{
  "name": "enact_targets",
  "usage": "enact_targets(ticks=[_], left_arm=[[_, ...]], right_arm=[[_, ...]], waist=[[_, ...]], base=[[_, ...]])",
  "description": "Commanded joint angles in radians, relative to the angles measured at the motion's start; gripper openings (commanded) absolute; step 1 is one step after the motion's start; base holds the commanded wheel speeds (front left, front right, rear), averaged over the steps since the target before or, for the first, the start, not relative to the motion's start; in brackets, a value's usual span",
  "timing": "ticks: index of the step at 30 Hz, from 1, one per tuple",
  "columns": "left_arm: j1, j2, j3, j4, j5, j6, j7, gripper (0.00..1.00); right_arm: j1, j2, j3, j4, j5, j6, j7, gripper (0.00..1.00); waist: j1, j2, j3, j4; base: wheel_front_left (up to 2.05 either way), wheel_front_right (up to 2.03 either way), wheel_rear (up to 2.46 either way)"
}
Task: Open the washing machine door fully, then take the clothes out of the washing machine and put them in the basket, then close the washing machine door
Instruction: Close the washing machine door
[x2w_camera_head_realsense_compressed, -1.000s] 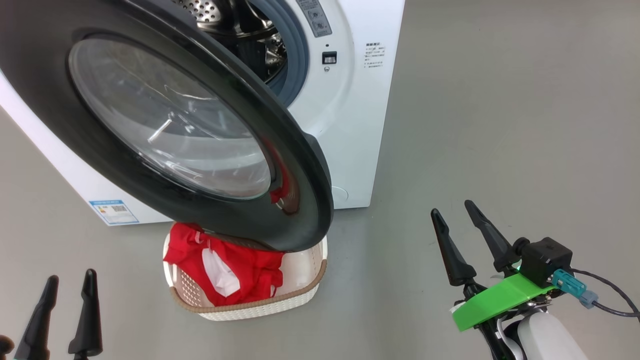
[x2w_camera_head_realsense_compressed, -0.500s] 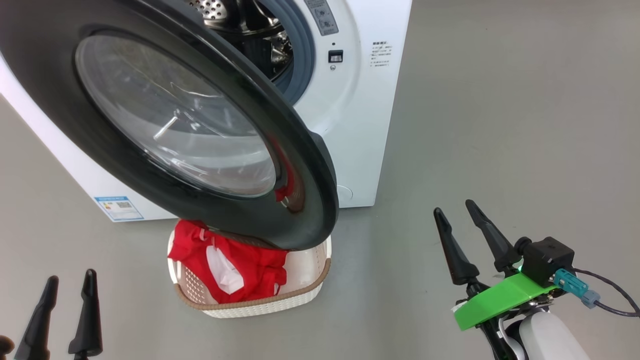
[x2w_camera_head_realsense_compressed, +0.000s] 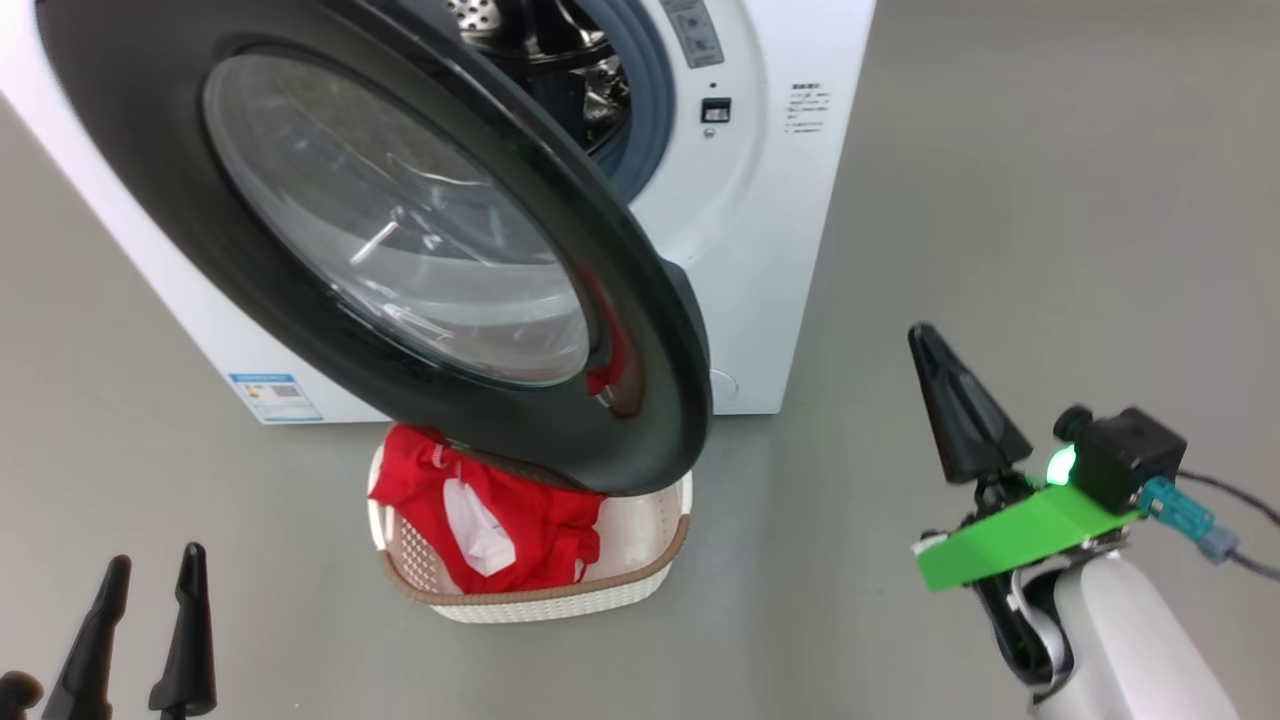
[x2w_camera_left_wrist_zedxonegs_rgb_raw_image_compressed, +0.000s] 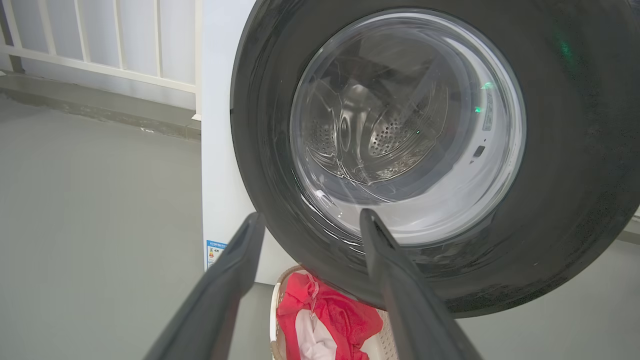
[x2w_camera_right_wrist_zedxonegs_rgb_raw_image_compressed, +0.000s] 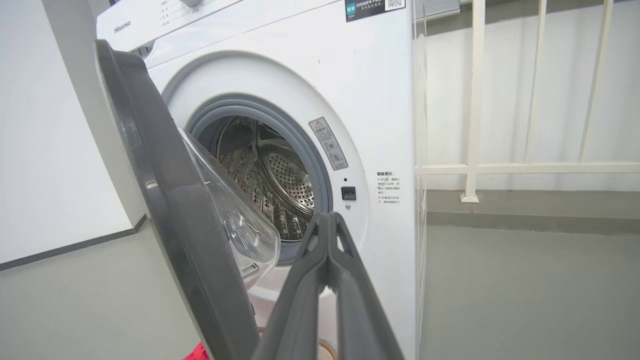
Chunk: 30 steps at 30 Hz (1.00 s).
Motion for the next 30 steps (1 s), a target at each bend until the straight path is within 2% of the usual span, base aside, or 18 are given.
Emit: enact_targets(ticks=[1,7,13,19,24,30], left_arm=[[-0.045,0.022,0.036,-0.015,0.01,-0.007,-0.012,1.0],[-0.047,0.024,0.032,-0.008,0.01,-0.008,-0.012,1.0],[-0.048,0.019,0.025,0.0,0.01,-0.008,-0.012,1.0],[-0.051,0.016,0.022,0.006,0.009,-0.009,-0.012,1.0],[-0.053,0.01,0.024,0.01,0.008,-0.009,-0.012,1.0],[-0.059,0.005,0.024,0.012,0.004,-0.009,-0.012,1.0]], right_arm=[[-0.04,-0.004,0.023,-0.034,0.018,0.002,-0.005,0.0],[-0.11,-0.004,0.05,-0.106,0.041,0.002,-0.005,0.0],[-0.136,0.027,0.074,-0.228,0.134,0.002,-0.005,0.0],[-0.137,0.028,0.154,-0.313,0.142,0.002,-0.005,0.0],[-0.135,0.01,0.252,-0.306,0.105,0.002,-0.005,0.0],[-0.157,-0.046,0.349,-0.177,0.007,0.002,-0.005,0.0]], waist=[[0.0,0.0,-0.001,0.014],[0.0,0.0,-0.004,0.068],[0.0,0.0,-0.007,0.116],[0.0,0.0,-0.009,0.152],[0.0,0.0,-0.004,0.173],[0.0,0.0,0.012,0.194]], base=[[0.0,0.0,0.0],[0.0,0.0,0.0],[0.0,0.0,0.0],[0.0,0.0,0.0],[0.0,0.0,0.0],[0.0,0.0,0.0]])
